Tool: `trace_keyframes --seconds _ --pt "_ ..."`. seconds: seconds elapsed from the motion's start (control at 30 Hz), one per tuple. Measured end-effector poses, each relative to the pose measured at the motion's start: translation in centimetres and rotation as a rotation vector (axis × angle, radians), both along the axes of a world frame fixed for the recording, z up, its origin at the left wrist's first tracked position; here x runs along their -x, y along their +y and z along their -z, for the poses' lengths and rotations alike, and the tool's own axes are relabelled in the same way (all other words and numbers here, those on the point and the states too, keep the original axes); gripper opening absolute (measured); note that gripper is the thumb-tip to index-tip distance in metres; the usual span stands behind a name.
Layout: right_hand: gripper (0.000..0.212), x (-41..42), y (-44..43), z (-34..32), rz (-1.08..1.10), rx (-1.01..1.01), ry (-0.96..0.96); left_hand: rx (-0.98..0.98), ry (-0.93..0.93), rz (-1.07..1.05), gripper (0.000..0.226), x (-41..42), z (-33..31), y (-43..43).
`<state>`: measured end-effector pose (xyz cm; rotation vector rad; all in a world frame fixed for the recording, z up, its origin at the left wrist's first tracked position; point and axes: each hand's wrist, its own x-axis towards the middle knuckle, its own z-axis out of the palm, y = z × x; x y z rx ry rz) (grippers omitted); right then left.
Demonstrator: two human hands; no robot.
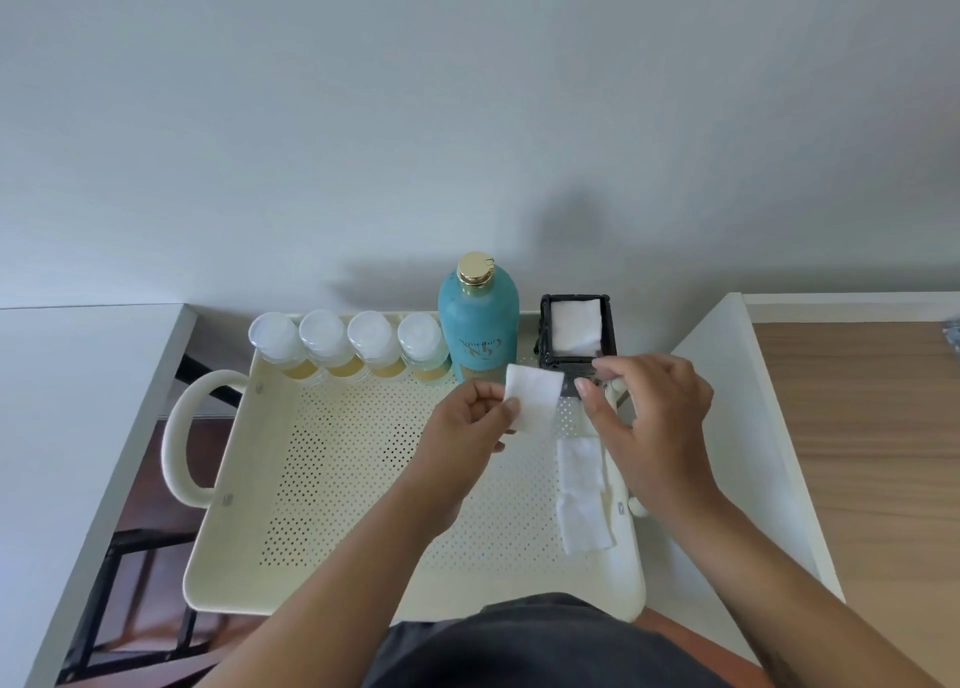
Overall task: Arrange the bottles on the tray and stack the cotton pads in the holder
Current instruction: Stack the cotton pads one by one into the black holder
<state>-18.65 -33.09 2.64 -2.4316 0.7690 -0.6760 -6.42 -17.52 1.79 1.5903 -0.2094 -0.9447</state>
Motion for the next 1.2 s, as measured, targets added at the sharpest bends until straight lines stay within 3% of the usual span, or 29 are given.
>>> trace_keyframes --seconds 0.13,0.3,0.5,0.7,0.83,0.97,1.1,1.2 --pt "0.036 0.3 1.8 -1.0 0.065 -0.156 -0.011 0.092 0.028 0.028 0.012 0.4 -0.6 -0.5" --pt "0.028 -0.4 1.9 -2.6 -0.015 -0.291 0.082 0.132 0.062 0.084 0.019 0.8 -1.0 -1.0" --pt "0.02 -1.1 0.6 -4.0 -0.011 -0.385 0.073 0.03 0.031 0.071 0.021 1.0 -0.5 -1.3" --pt "0.021 -3.1 -2.5 -4.9 0.077 -0.455 0.042 -0.252 -0.363 0.284 0.01 1.8 2.5 -0.9" --pt "0.024 -4.3 -3.7 -4.7 0.122 -0.535 0.052 -0.351 -0.793 0.614 0.031 2.6 4.5 -0.8" --pt "0.021 -5.4 -3.9 -4.1 0.154 -0.586 0.072 -0.45 -0.983 0.836 0.043 3.2 5.7 -0.9" --pt "0.022 -6.2 -3.8 -3.4 0.176 -0.407 0.188 -0.506 -1.097 0.943 0.046 3.0 6.6 -0.7" --pt "0.027 -5.9 -3.6 -2.9 0.146 -0.246 0.152 -0.544 -1.175 0.961 0.047 2.4 7.0 0.0"
